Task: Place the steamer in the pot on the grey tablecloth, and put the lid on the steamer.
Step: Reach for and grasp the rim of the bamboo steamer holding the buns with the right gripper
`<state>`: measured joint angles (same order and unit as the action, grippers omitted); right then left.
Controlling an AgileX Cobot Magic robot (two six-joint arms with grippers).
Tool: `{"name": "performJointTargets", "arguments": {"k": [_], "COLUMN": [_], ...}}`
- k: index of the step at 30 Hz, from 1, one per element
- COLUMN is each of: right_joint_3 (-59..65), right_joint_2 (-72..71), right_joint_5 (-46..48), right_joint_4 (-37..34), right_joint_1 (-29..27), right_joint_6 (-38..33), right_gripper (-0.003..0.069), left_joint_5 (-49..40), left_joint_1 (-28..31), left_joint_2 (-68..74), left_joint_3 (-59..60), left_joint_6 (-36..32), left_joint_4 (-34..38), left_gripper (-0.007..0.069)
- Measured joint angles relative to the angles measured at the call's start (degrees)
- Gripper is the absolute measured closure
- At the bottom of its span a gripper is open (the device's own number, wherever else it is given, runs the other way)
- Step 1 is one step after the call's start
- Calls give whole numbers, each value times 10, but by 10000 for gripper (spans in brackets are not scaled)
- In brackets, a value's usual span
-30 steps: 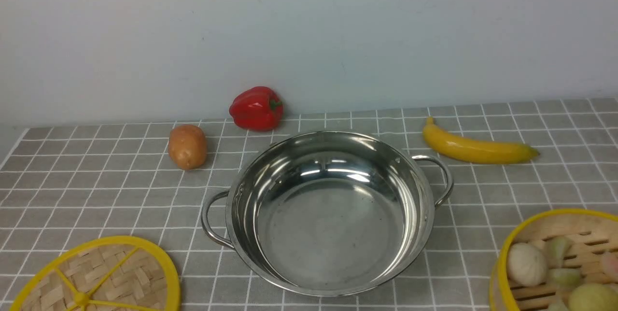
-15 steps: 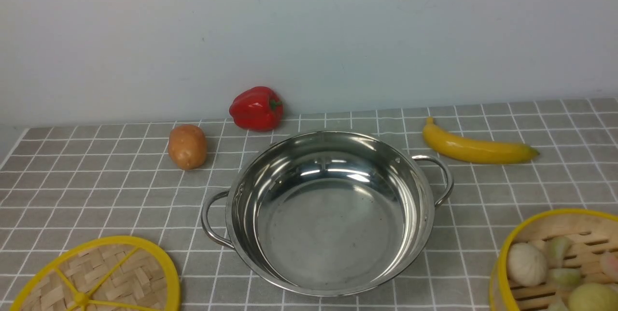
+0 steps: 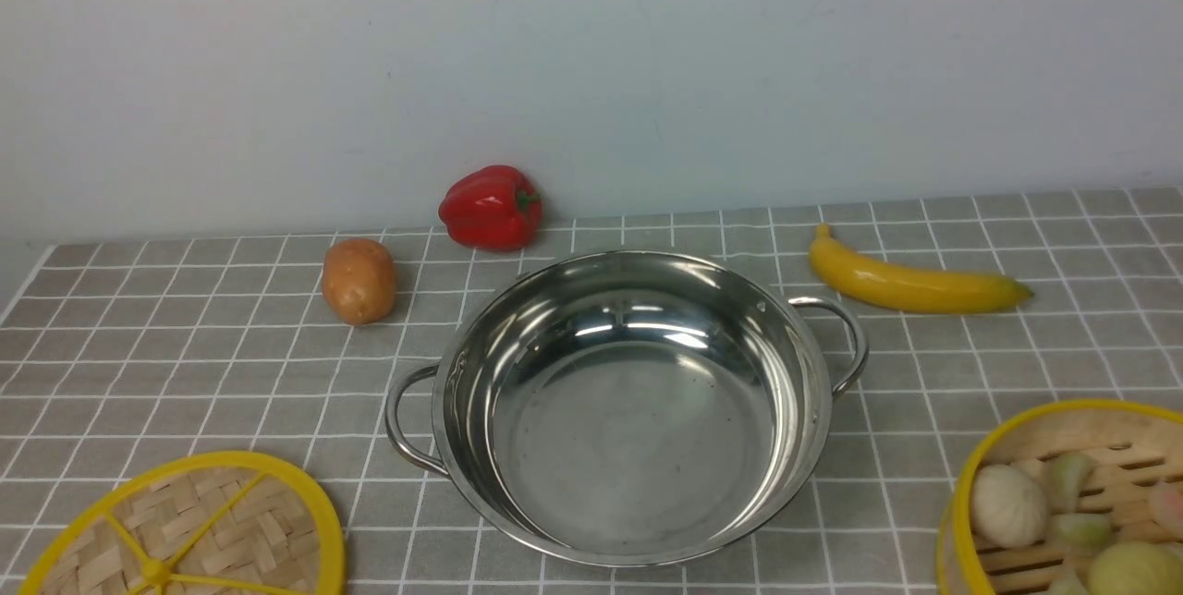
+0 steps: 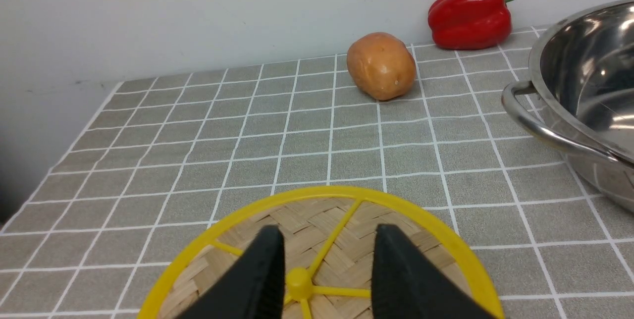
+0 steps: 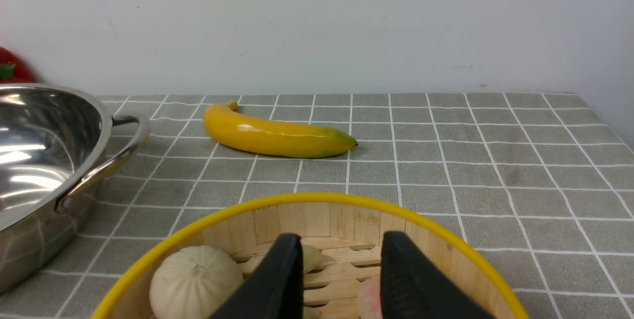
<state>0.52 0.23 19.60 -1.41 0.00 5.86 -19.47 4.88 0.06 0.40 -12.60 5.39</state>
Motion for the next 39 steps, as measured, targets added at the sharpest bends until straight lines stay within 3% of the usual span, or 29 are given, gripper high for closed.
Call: {"name": "performJointTargets", "arguments": {"k": [9, 14, 20, 27, 31, 36, 39], "right_joint_3": [-8, -104, -255, -296, -315, -387, -419], "right_joint_2": [0, 19, 104, 172, 219, 352, 422], "right_joint_5": [-57, -7, 141, 139, 193, 402, 464], "right_joint_4": [-55, -82, -106, -153, -160, -192, -223], "right_joint_1": [0, 0, 0, 0, 0, 0, 0], "right_joint_6": [35, 28, 13, 13, -43, -185, -245], "right_gripper": [416, 416, 416, 416, 416, 416, 416], "left_joint_5": [0, 0, 0, 0, 0, 0, 0], "left_joint_1": [0, 0, 0, 0, 0, 0, 0], "left_joint_2": [0, 0, 0, 0, 0, 0, 0], "left_joint_3": [0, 0, 0, 0, 0, 0, 0], "left_joint_6": [0, 0, 0, 0, 0, 0, 0], "left_joint_4": [0, 0, 0, 0, 0, 0, 0], "left_gripper": [382, 382, 382, 382, 382, 382, 382]}}
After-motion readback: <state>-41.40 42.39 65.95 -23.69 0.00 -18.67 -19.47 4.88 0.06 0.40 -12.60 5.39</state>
